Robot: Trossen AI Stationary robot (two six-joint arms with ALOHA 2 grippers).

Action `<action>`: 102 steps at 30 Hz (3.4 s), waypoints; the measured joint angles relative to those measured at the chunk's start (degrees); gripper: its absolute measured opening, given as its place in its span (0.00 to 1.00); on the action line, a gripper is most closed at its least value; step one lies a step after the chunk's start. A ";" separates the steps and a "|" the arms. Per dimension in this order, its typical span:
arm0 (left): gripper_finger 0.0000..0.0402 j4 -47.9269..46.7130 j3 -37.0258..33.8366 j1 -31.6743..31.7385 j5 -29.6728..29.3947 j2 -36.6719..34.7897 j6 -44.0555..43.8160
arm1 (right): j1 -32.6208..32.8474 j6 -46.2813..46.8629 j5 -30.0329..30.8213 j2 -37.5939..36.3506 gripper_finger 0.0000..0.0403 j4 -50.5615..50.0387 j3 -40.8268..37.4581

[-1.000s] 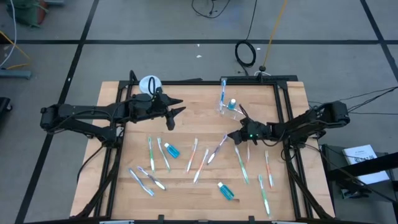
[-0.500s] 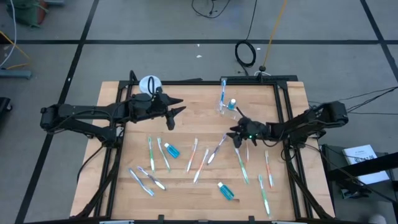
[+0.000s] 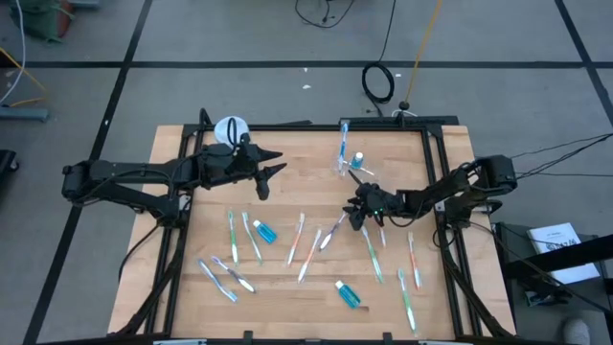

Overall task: Pick & Place toothbrushing station
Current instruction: Put the top purple toothbrush into the transparent organizer

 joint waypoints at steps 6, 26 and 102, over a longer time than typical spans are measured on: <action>0.40 -0.15 0.00 -0.07 0.02 0.00 0.15 | 0.02 2.06 -2.74 0.02 0.30 0.60 -0.04; 0.40 -0.60 0.00 -0.07 0.04 0.00 -0.04 | 0.06 3.90 -3.29 -1.39 0.02 10.08 -0.17; 0.40 0.02 0.00 -0.03 -0.09 0.00 0.62 | -11.59 -67.28 37.47 -39.41 0.00 -37.27 17.62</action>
